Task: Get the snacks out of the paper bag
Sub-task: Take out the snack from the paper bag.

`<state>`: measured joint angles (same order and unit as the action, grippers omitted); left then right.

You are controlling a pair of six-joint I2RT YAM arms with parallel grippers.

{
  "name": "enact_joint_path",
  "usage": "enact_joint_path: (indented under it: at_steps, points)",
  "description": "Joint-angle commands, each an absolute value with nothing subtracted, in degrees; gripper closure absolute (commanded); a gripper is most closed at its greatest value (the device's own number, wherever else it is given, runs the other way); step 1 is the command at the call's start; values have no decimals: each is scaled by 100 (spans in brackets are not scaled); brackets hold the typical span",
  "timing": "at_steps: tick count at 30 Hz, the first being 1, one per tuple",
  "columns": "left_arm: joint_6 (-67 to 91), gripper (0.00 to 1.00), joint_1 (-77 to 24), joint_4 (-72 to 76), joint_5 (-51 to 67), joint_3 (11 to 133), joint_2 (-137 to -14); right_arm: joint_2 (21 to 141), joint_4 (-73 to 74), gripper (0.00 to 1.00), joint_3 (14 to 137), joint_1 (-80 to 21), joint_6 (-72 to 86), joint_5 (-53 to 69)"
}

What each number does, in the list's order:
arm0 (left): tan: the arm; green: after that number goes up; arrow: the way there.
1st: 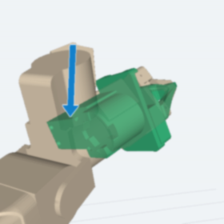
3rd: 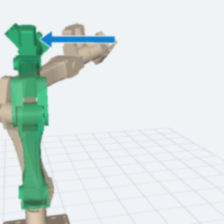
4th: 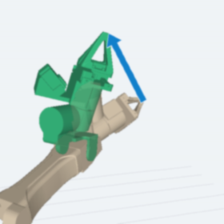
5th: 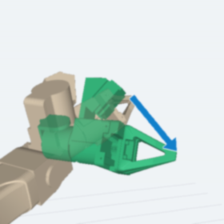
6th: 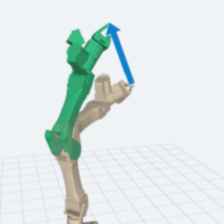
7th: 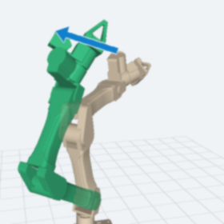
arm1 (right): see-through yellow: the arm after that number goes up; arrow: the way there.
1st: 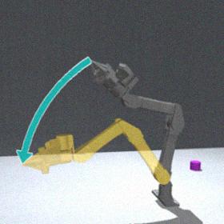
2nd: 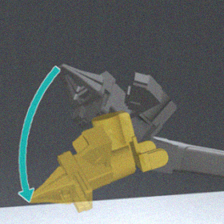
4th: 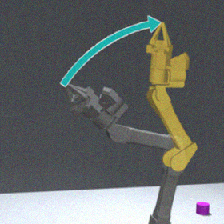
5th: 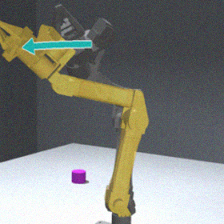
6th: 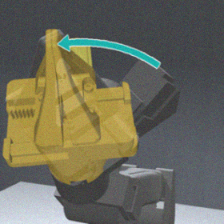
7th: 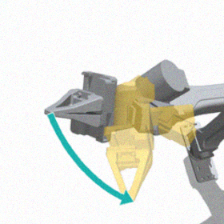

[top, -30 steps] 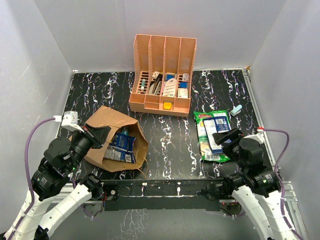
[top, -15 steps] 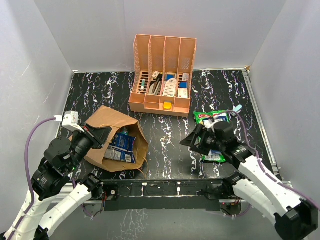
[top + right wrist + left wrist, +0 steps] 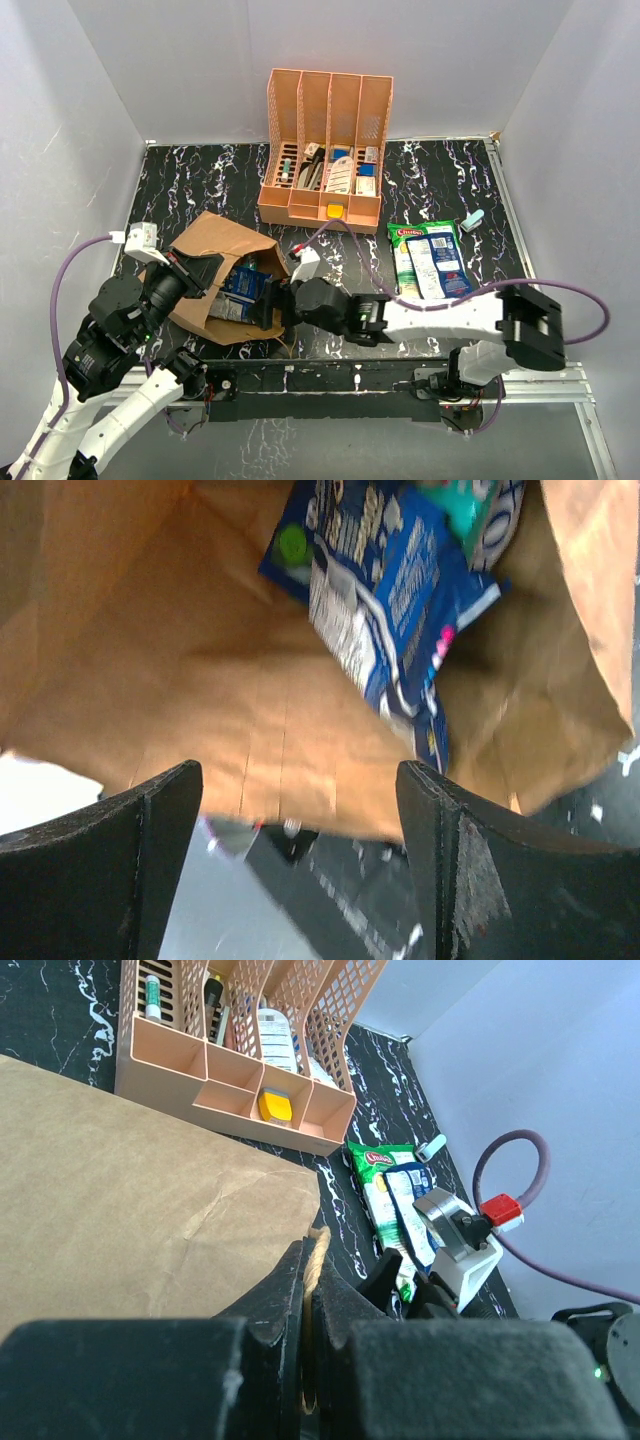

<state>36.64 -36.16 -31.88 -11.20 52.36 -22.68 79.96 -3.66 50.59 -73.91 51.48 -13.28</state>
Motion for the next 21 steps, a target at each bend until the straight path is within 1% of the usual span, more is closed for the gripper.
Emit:
enact_joint_path:
  at_steps: [1, 7, 13, 15, 16, 18, 19, 21]
  points:
    - [3608, 100, -3639, -3243, -1197, 5323, -2209, 8662, -1469, 18, 5453, -7584, 4349, -3240]
    - [3537, 100, -3639, -3324, -1280, 5336, -2106, 9569, -2527, 17, 5147, -7592, 3948, -3564]
    - [3537, 100, -3639, -3290, -1219, 5296, -2109, 10418, -2803, 15, 5461, -7620, 3651, -3416]
    - [3556, 100, -3641, -3247, -1186, 5268, -2122, 10644, -2817, 15, 5664, -7634, 3655, -3249]
    - [3566, 100, -3639, -3225, -1168, 5268, -2126, 10737, -2935, 18, 5740, -7649, 3607, -3102]
    - [3592, 100, -3639, -3203, -1135, 5266, -2140, 10906, -3218, 27, 5842, -7680, 3533, -2822]
    - [3599, 100, -3639, -3198, -1132, 5266, -2150, 10938, -3353, 33, 5862, -7681, 3540, -2676]
    - [3622, 100, -3639, -3198, -1113, 5272, -2160, 10994, -3481, 48, 5915, -7682, 3596, -2535]
